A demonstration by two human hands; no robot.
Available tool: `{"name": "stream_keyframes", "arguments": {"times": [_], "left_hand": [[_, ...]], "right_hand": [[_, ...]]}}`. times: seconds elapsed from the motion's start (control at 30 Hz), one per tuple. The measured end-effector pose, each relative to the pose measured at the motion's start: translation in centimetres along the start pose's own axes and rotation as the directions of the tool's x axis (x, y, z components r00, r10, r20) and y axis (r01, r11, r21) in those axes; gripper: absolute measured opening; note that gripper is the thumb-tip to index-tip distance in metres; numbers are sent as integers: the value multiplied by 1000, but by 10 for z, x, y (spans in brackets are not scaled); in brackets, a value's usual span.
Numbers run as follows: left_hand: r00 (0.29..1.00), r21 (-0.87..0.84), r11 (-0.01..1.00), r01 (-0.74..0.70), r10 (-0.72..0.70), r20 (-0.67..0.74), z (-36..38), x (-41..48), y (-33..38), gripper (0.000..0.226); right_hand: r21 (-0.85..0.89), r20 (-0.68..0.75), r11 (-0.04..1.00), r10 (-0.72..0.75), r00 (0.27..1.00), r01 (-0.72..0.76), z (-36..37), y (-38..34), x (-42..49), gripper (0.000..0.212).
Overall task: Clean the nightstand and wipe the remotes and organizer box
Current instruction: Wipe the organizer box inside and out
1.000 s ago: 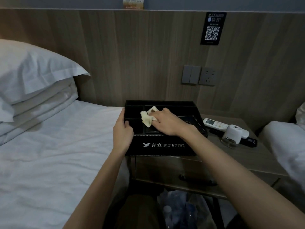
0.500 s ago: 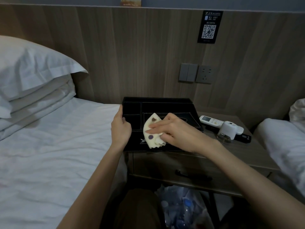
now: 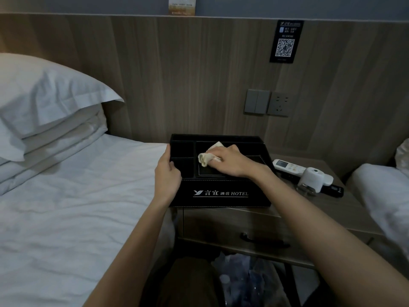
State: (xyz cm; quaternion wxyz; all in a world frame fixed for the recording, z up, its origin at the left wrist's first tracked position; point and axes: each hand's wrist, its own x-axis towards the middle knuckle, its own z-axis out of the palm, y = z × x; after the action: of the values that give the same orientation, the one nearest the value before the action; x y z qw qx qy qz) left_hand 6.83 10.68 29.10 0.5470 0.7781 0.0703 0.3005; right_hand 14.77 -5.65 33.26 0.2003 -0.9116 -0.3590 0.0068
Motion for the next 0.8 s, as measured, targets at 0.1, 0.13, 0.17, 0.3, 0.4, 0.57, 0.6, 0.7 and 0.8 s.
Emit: {"name": "stream_keyframes", "arguments": {"times": [0.1, 0.13, 0.17, 0.3, 0.4, 0.57, 0.6, 0.7, 0.8], "left_hand": [[1000, -8, 1000, 2, -2, -7, 0, 0, 0, 63], [1000, -4, 1000, 0, 0, -9, 0, -1, 1, 64], [1000, 2, 1000, 0, 0, -11, 1, -1, 1, 64], [999, 17, 1000, 23, -23, -31, 1, -3, 4, 64], [997, 10, 998, 56, -55, -44, 2, -5, 6, 65], [995, -10, 997, 81, -81, -54, 3, -5, 5, 62], [995, -10, 997, 79, -79, -57, 3, -4, 4, 61], [994, -27, 996, 86, -88, -66, 4, -3, 0, 59], [994, -32, 996, 85, -87, -67, 4, -1, -1, 58]], "right_hand": [[66, -2, 998, 15, 1000, -15, -1, -4, -14, 33], [73, -15, 997, 11, 1000, -9, 0, -6, -20, 35], [58, -31, 998, -12, 999, 14, 1, -8, -28, 37], [-88, -63, 991, -104, 993, 98, 0, -16, -60, 43], [-128, -78, 987, -112, 991, 102, -2, -17, -83, 46], [-201, -62, 975, -112, 992, 97, -16, -23, -109, 43], [-206, -90, 973, -125, 988, 104, -21, -25, -109, 42], [-222, -225, 967, -176, 958, 125, -31, -33, -91, 44], [-255, -214, 958, -185, 959, 128, -22, -30, -46, 48]]}}
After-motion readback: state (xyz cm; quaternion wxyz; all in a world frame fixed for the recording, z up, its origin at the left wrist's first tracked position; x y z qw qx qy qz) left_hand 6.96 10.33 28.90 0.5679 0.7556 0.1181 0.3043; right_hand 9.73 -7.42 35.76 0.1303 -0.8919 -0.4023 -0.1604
